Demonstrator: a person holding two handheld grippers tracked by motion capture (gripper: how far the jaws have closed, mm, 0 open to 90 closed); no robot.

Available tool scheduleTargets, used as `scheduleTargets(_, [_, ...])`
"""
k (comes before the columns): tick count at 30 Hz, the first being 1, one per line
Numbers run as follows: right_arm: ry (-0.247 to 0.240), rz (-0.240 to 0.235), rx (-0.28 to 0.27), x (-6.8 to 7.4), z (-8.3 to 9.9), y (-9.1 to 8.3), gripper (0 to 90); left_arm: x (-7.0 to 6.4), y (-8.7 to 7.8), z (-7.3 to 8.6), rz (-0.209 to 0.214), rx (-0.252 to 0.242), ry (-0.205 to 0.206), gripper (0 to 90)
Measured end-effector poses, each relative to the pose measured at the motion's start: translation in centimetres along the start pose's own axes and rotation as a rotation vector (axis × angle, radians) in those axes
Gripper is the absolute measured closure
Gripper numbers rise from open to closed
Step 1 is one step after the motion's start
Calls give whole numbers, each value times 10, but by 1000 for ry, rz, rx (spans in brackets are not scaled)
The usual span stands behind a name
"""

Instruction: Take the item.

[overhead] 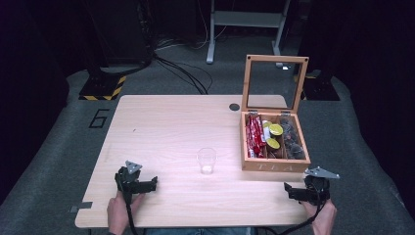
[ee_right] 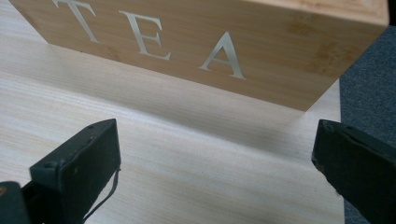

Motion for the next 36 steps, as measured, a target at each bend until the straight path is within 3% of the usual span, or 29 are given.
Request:
scheduleTargets(12, [0,6,2,3,-14,-10,19,0,0,0,0,0,0,3])
scheduleTargets(13, [-24,5,4,2,-16,-11,17,0,0,0,0,0,0,3])
scheduleTargets(21, [-30,10,1,3,-26,-16,9,0,0,0,0,0,0,3])
scheduleTargets(36, [-52,8,-17,-2,-58,-19,22,0,0,0,0,0,0,3])
Point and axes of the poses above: each handheld gripper's, and its own axes: y roughly forward along the jaws, z roughly out of its underside, x roughly to its left, the point moved 5 cm from there along y, roughly forward along the jaws, and after that the axes turned 7 degrees about -z, right-handed, at the moved point
